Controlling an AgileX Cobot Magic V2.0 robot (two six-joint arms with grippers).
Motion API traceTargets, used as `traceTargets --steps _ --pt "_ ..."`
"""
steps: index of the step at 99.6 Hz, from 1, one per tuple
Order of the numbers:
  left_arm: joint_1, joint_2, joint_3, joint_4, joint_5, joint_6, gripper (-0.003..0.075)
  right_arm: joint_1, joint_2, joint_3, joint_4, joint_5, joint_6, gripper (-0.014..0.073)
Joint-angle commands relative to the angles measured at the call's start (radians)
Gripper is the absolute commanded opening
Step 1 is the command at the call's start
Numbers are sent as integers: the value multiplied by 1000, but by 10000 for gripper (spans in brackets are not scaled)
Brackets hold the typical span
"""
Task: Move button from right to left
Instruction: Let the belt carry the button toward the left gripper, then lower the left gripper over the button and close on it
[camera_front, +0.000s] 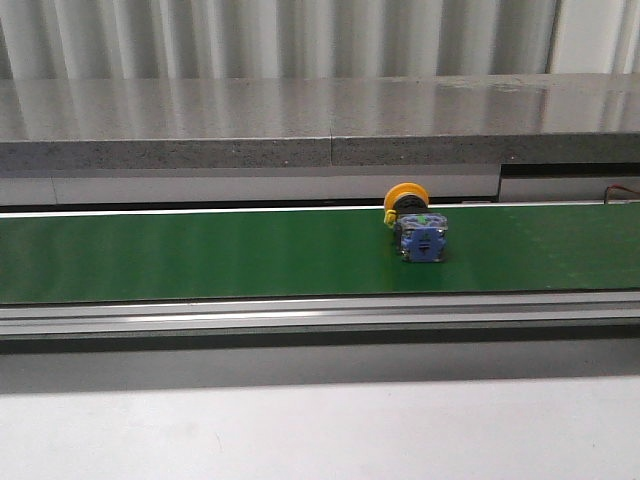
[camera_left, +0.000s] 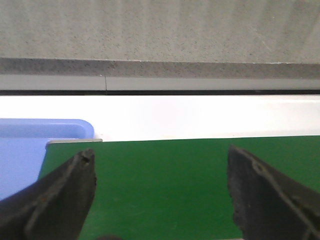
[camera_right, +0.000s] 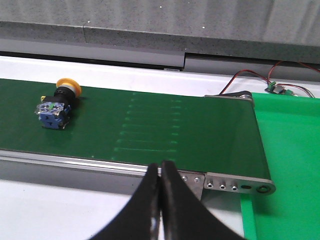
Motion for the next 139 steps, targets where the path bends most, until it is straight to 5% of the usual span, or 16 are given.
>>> traceTargets --steps 1,34,87,88,91,139 --pt "-5 48 -94 -65 25 -6 533 0 8 -27 -6 -80 -11 -67" --pt "-59 286 -318 -169 269 2 533 0 8 -27 -6 -80 -11 -67" --pt "-347 751 -622 -176 410 -101 533 0 8 -27 -6 -80 -11 -67" --pt "-486 1061 -892 -174 490 -227 533 0 8 -27 -6 -80 -11 -67" --pt "-494 1110 -932 -160 501 -300 533 0 8 -27 -6 -80 -11 -67" --pt "-496 1196 -956 -63 533 -440 533 0 8 -27 -6 -80 -11 -67"
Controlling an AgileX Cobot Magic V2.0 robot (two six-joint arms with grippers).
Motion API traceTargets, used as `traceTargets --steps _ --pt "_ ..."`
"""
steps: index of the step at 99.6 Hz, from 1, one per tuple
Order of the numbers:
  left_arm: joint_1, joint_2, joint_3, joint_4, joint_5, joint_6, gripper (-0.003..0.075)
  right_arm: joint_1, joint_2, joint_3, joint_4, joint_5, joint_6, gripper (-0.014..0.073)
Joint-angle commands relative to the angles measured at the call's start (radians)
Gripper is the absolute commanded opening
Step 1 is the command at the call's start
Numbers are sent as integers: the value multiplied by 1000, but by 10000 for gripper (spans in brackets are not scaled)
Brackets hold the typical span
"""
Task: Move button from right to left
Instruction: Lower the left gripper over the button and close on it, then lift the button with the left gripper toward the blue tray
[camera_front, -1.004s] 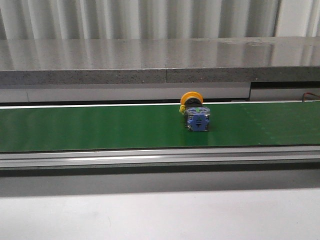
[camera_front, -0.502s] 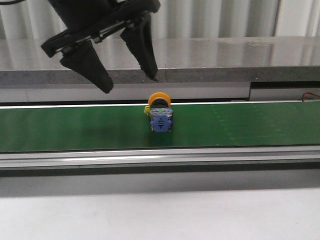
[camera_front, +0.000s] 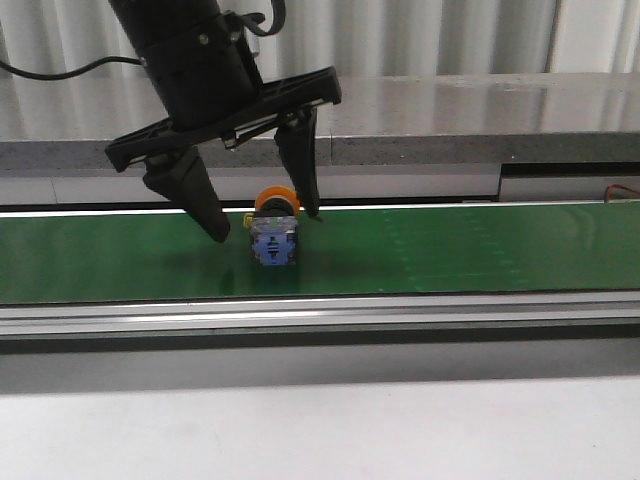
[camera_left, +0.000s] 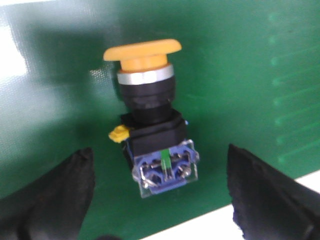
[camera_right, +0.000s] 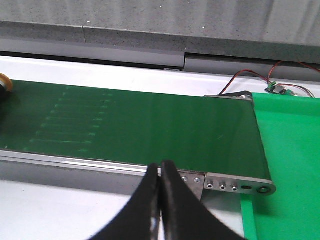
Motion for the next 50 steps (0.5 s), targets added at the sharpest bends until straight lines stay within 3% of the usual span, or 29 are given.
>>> traceTargets --steps 1,14,22,35,42,50 --pt "-9 -38 -34 0 -23 -31 533 0 8 -27 -6 -80 -11 -67" --pt "-9 -21 -34 2 -10 -35 508 0 8 -27 -6 -80 -11 -67" --pt "-9 -14 -34 3 -4 -36 430 0 8 -27 -6 -80 -11 -67" --pt "-9 -13 -34 9 -14 -36 229 0 8 -27 -6 -80 -11 -67" --pt "-9 -13 -34 9 -14 -36 162 0 8 -27 -6 -80 -11 -67" --pt "-9 -21 -34 20 -11 -36 145 0 8 -27 -6 -80 -11 -67"
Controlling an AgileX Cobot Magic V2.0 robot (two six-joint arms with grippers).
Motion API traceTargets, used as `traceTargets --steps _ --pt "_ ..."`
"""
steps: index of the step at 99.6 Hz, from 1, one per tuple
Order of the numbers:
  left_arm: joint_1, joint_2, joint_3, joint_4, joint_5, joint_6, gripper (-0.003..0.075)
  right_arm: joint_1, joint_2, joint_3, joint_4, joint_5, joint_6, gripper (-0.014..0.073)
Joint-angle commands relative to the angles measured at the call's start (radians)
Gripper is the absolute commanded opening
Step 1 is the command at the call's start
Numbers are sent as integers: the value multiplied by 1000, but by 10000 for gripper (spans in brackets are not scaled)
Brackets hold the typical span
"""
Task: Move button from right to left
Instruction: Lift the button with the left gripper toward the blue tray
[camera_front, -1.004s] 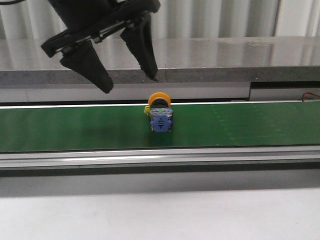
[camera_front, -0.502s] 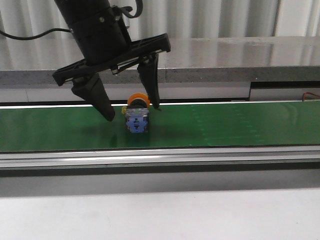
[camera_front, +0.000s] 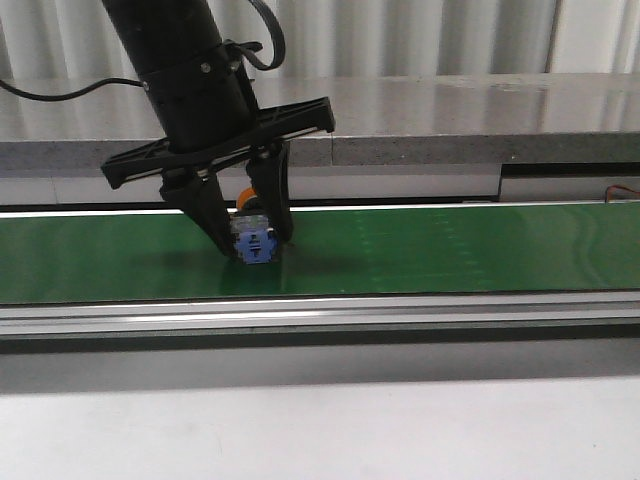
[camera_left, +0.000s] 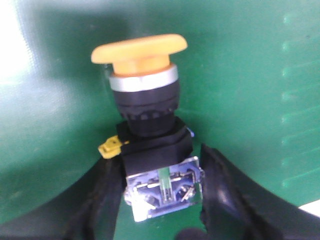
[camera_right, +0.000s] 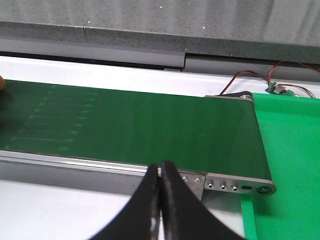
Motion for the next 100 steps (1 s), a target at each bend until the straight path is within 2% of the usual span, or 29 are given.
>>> traceTargets --steps 1,15,34,73,90,93,94,100 --pt "-9 -60 -28 -5 -18 -7 145 0 8 -27 -6 -80 -11 -67" --pt "-7 -106 -28 10 -6 -5 145 0 8 -27 -6 -80 -11 -67" --pt "48 -180 -28 77 43 10 144 0 8 -27 -6 -80 -11 -67" --pt "306 -221 -28 98 192 243 144 0 8 -27 -6 -80 -11 -67" --pt "438 -221 -28 154 256 358 144 0 8 -27 -6 -80 -11 -67" --pt "466 -221 -28 167 266 374 144 0 8 -27 -6 -80 -11 -67" --pt "835 -219 -28 190 283 674 144 0 8 -27 -6 -80 -11 -67" --pt "861 -219 -28 190 257 674 144 0 8 -27 -6 -80 -11 -67"
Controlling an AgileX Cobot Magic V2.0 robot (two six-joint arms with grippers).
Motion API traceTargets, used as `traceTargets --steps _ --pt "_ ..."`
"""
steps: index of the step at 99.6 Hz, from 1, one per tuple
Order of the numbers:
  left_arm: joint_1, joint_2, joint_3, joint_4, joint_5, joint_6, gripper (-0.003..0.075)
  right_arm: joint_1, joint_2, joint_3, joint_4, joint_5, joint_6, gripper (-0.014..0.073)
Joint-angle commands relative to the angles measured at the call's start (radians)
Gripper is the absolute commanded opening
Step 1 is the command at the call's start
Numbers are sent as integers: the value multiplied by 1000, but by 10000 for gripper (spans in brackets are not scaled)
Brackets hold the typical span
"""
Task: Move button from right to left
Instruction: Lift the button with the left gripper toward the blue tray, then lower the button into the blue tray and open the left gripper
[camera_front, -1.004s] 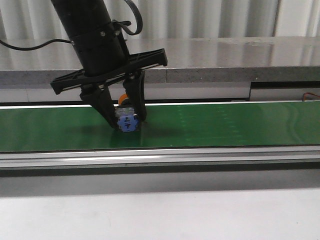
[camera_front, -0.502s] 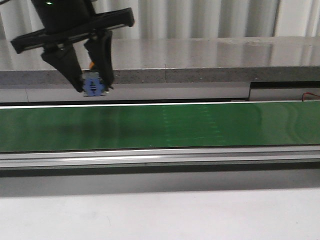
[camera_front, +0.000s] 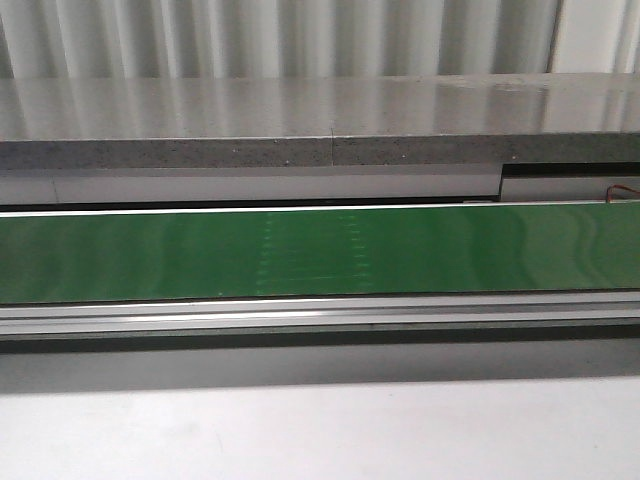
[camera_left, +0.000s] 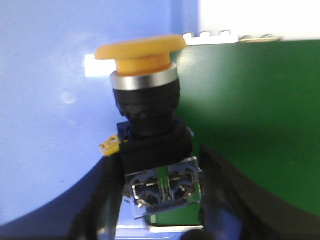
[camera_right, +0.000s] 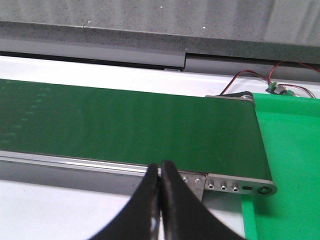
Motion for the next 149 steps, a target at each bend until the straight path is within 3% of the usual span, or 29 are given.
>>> traceTargets --steps 1,38,91,100,111,120,134,149 --pt "38 -53 -28 0 -3 26 144 0 8 -27 -6 -80 -11 -67" --pt "193 50 -28 0 -84 26 144 0 8 -27 -6 -80 -11 -67" --pt "194 239 -28 42 -124 121 150 0 8 -27 -6 -80 -11 -67" --pt "194 243 -28 55 -120 144 225 0 8 -27 -6 -80 -11 -67" --pt "194 243 -28 63 -118 150 454 0 8 -27 -6 -80 -11 -67" --pt "194 243 -28 68 -125 150 546 0 8 -27 -6 -80 -11 -67" --pt "194 237 -28 56 -131 148 516 0 8 -27 -6 -80 -11 -67" --pt "194 165 -28 -30 -194 148 417 0 8 -27 -6 -80 -11 -67"
